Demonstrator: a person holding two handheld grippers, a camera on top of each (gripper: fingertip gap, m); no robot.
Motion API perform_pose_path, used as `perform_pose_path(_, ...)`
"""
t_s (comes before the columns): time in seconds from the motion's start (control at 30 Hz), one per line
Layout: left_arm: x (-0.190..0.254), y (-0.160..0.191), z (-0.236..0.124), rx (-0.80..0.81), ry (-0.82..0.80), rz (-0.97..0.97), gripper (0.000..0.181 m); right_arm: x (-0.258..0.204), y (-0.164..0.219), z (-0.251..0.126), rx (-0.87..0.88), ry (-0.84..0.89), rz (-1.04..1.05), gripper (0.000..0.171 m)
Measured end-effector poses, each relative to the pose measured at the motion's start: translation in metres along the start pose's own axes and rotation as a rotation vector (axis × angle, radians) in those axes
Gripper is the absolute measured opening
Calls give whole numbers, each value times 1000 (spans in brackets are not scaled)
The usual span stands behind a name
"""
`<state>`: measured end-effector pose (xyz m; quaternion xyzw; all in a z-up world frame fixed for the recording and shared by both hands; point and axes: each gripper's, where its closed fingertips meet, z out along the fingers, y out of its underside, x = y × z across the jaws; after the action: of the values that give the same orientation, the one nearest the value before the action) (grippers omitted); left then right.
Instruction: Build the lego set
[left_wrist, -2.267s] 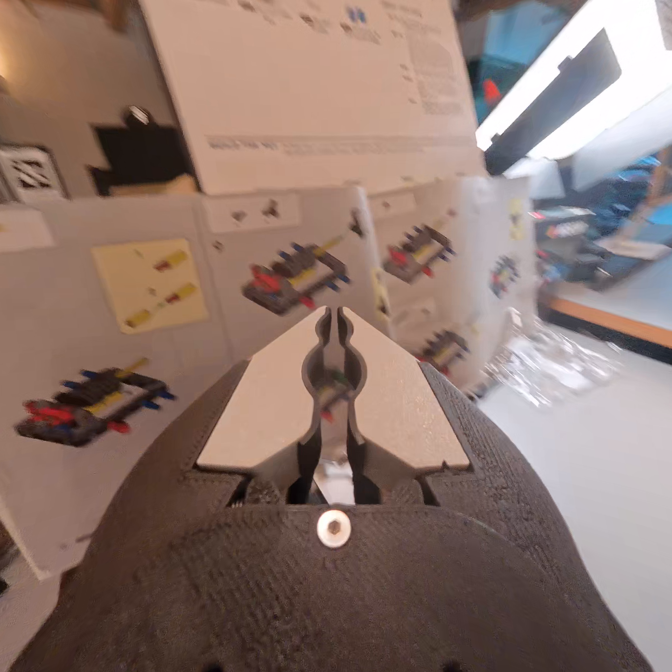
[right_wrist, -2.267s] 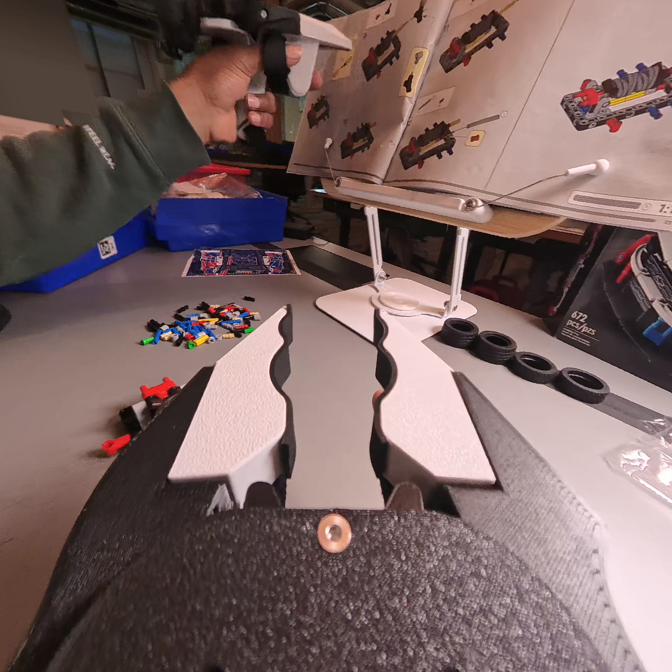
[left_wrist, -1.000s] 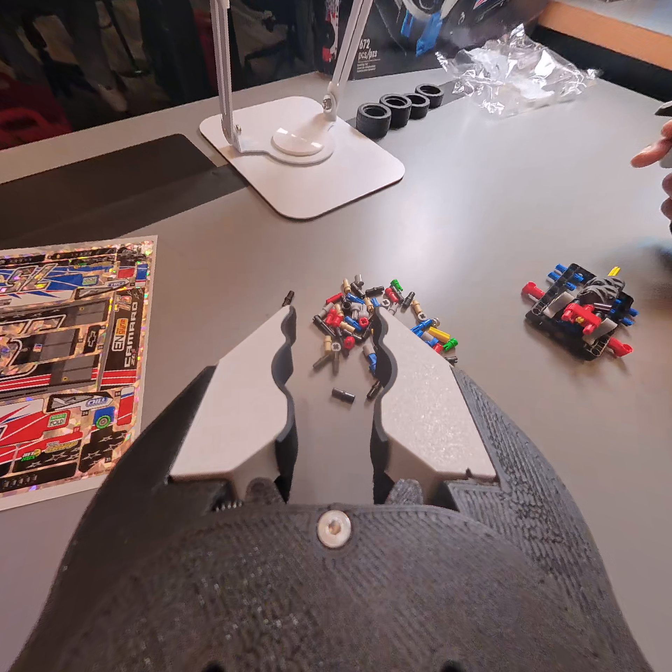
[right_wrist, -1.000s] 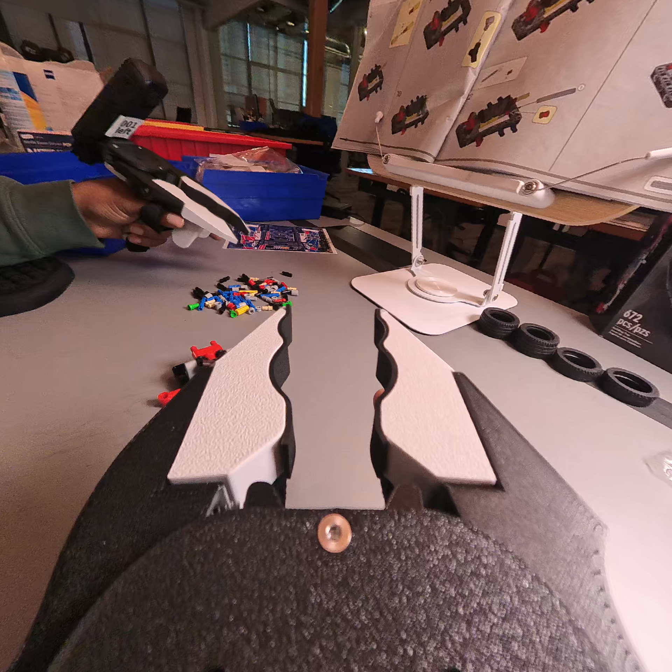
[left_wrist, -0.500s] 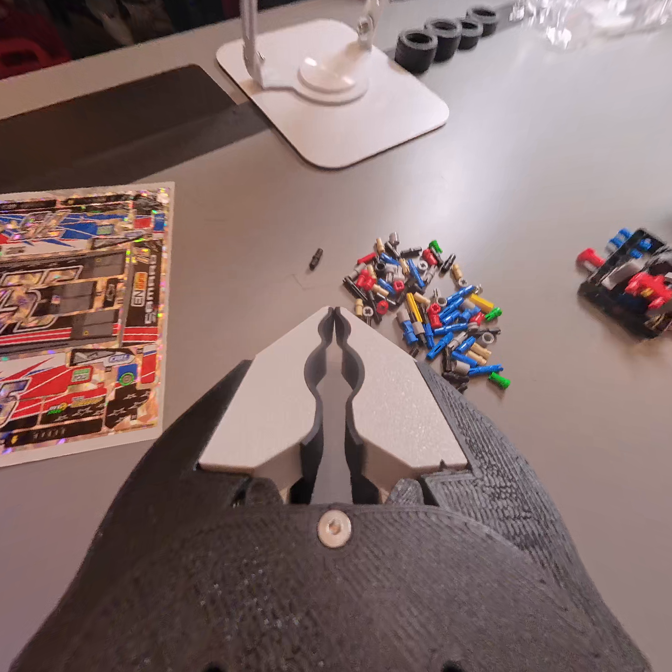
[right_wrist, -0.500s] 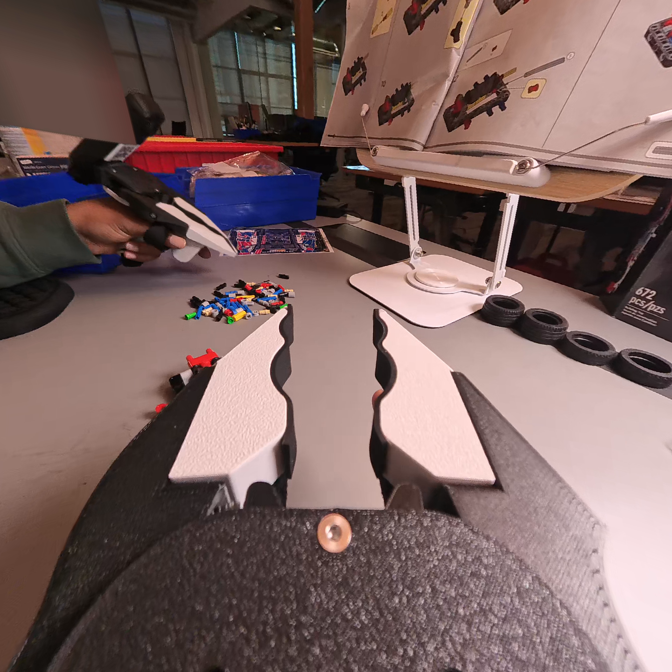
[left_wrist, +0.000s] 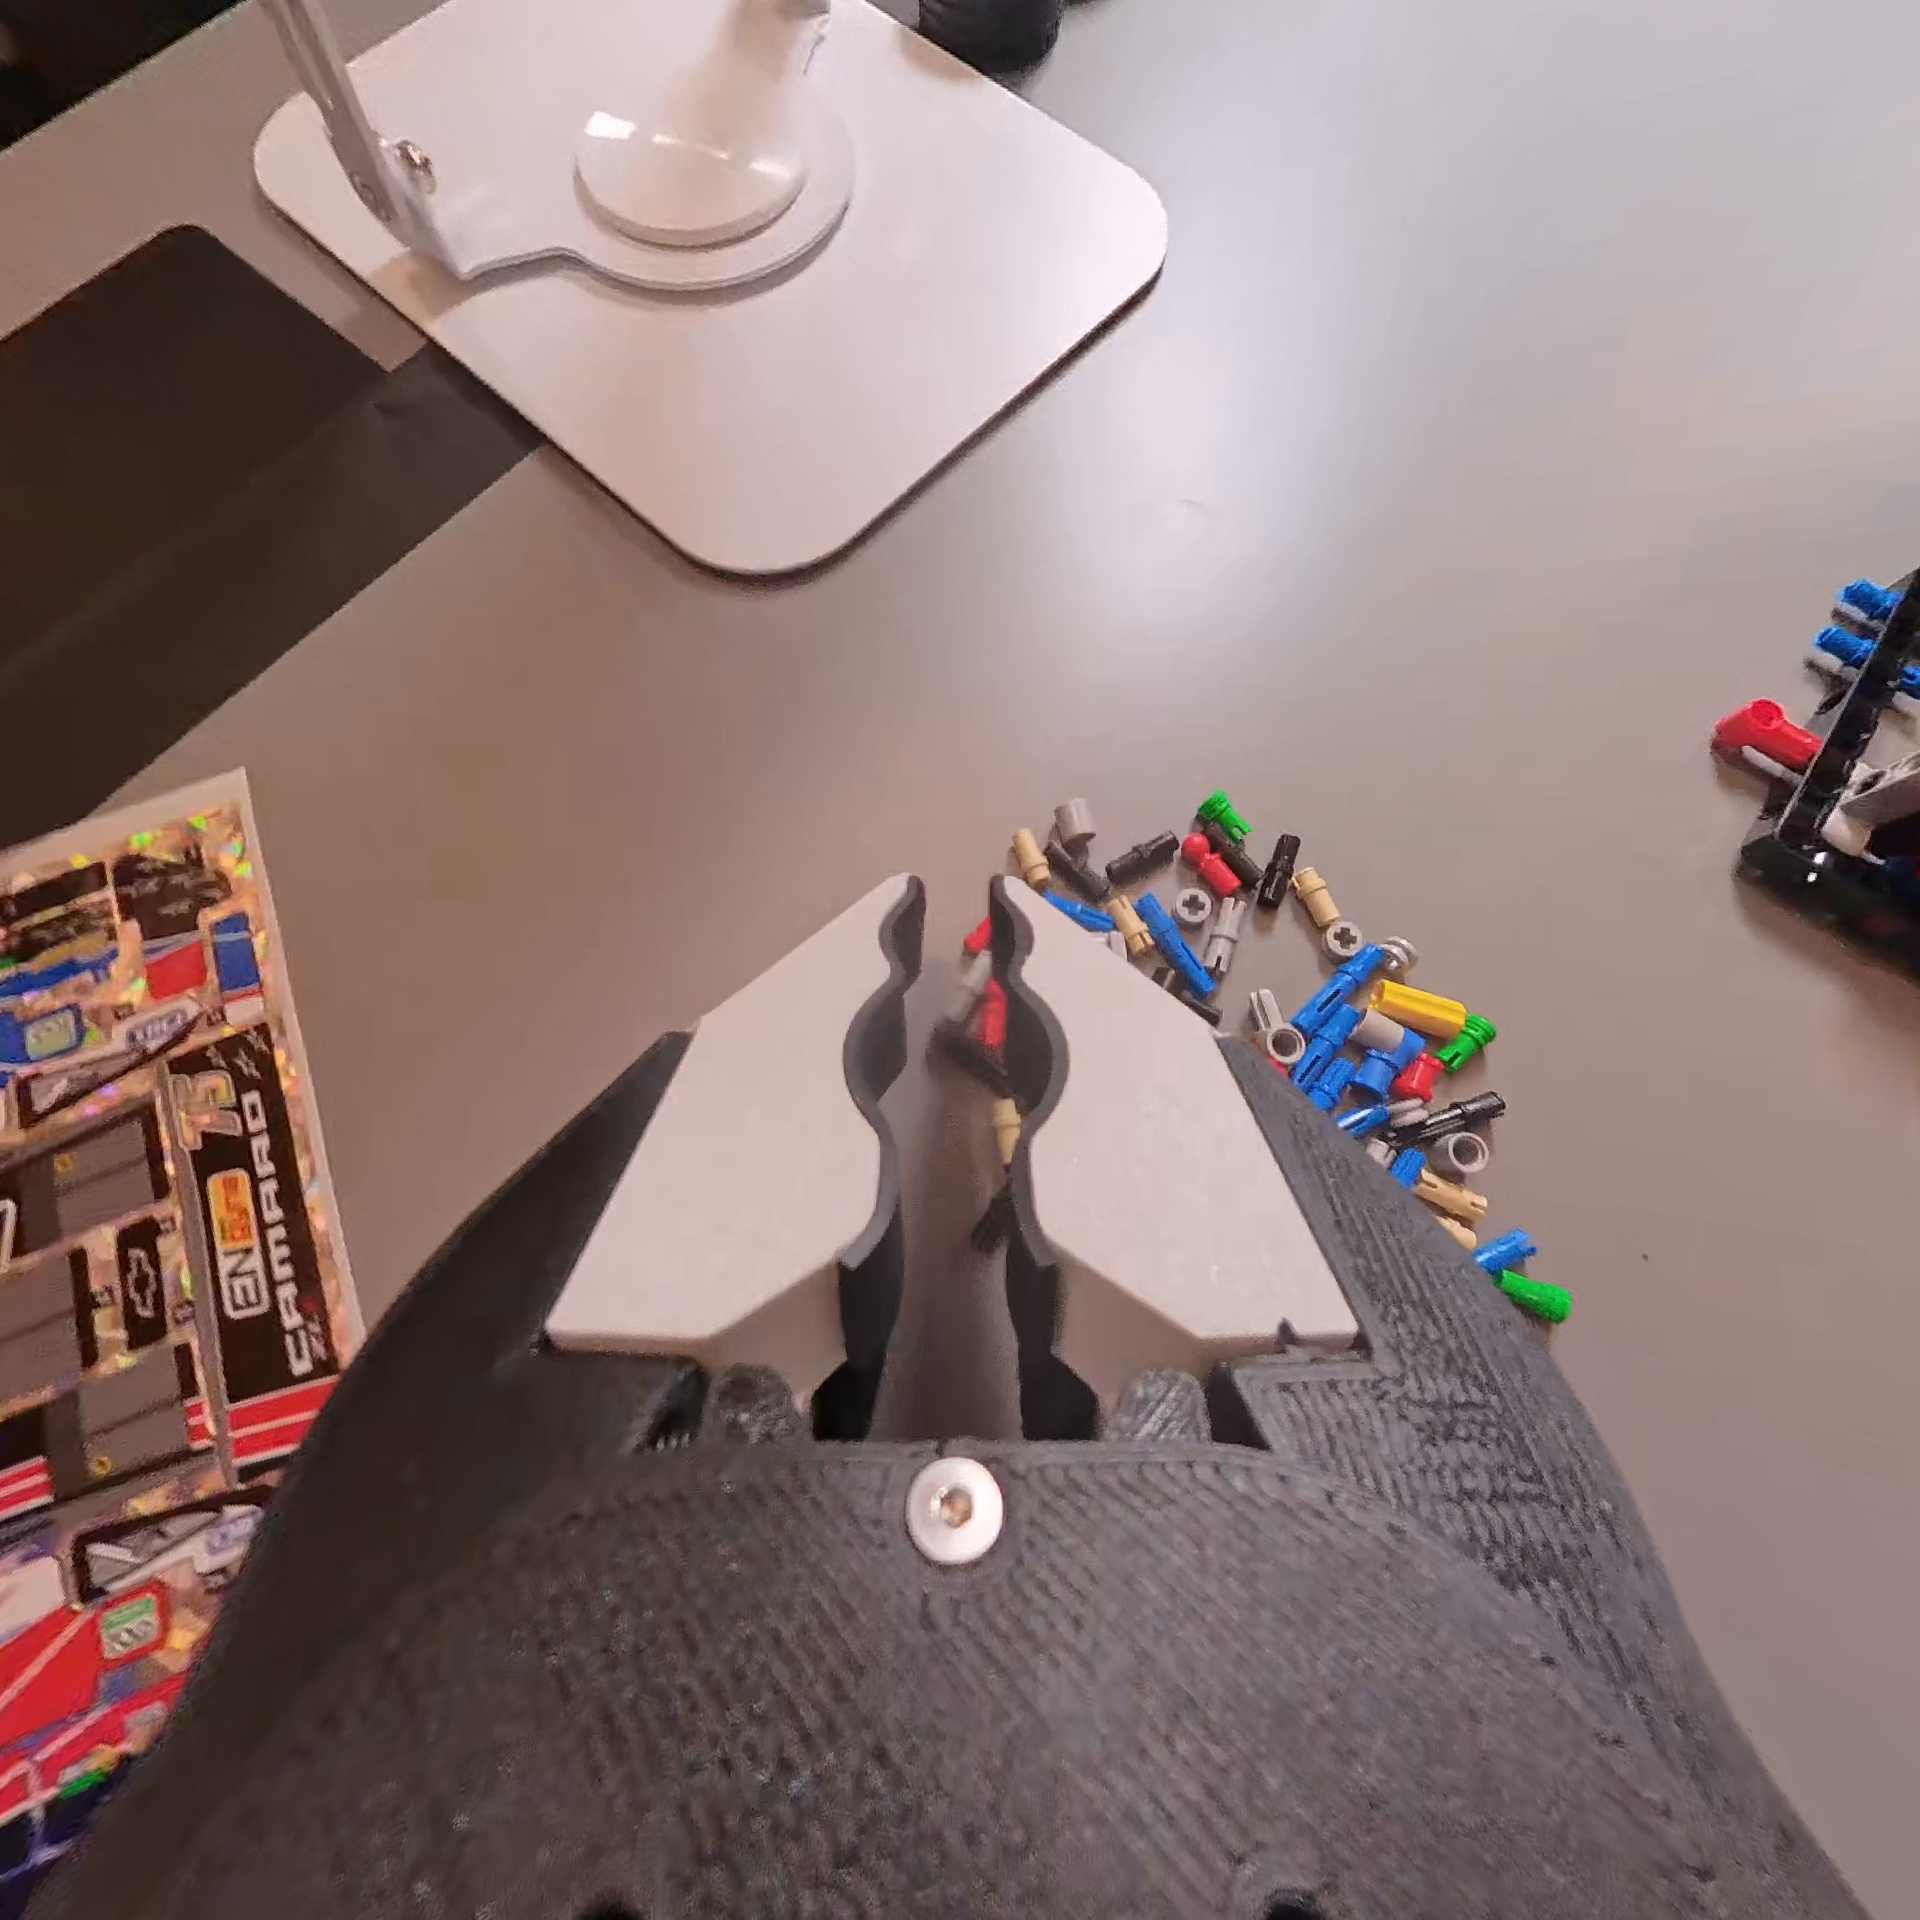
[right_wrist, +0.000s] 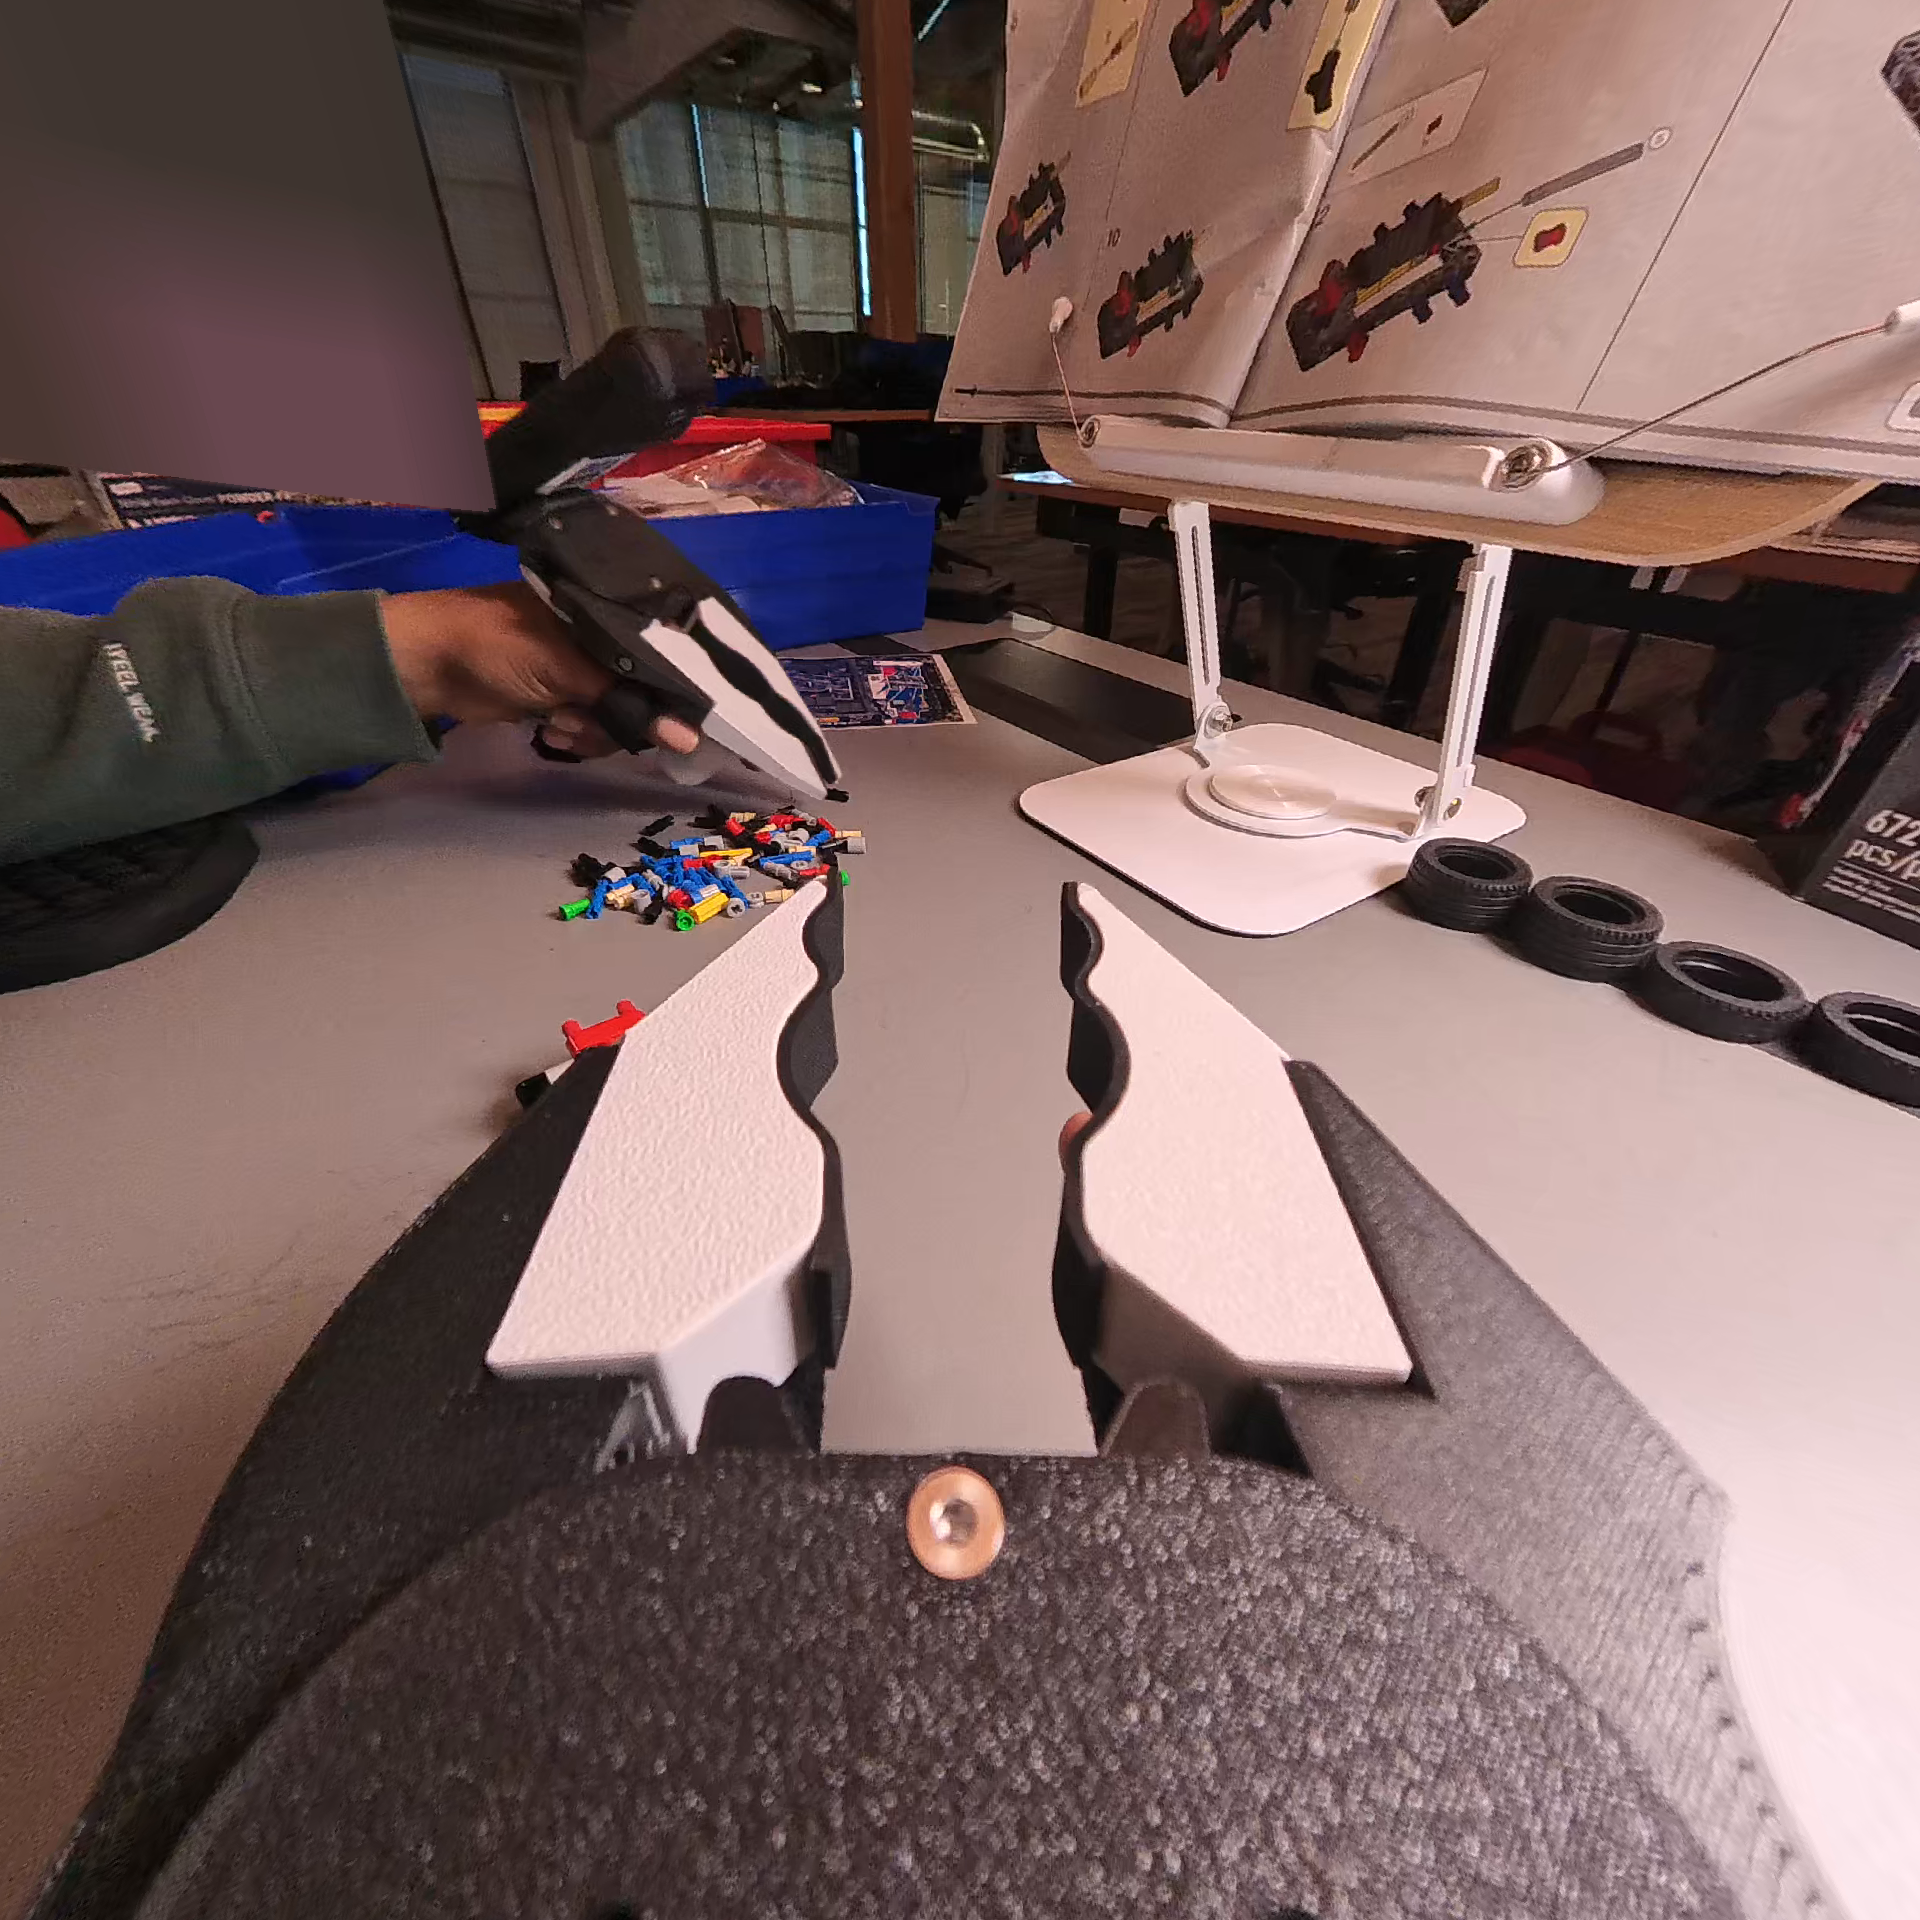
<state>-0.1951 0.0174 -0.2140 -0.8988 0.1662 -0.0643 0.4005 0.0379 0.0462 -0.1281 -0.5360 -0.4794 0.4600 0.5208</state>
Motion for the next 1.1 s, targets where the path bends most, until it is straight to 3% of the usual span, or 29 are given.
perform_pose_path(0.03, 1, -1, 1, -11, 3, 26, 6, 0, 0, 0, -3, -1, -1, 40)
perform_pose_path(0.27, 26, 13, -5, -104, 80, 154, 5, -1, 0, -2, -8, -2, -17, 39)
perform_pose_path(1.1, 32, 22, 2, -210, 92, 90, 10, -8, 3, -1, -35, -36, -16, 38)
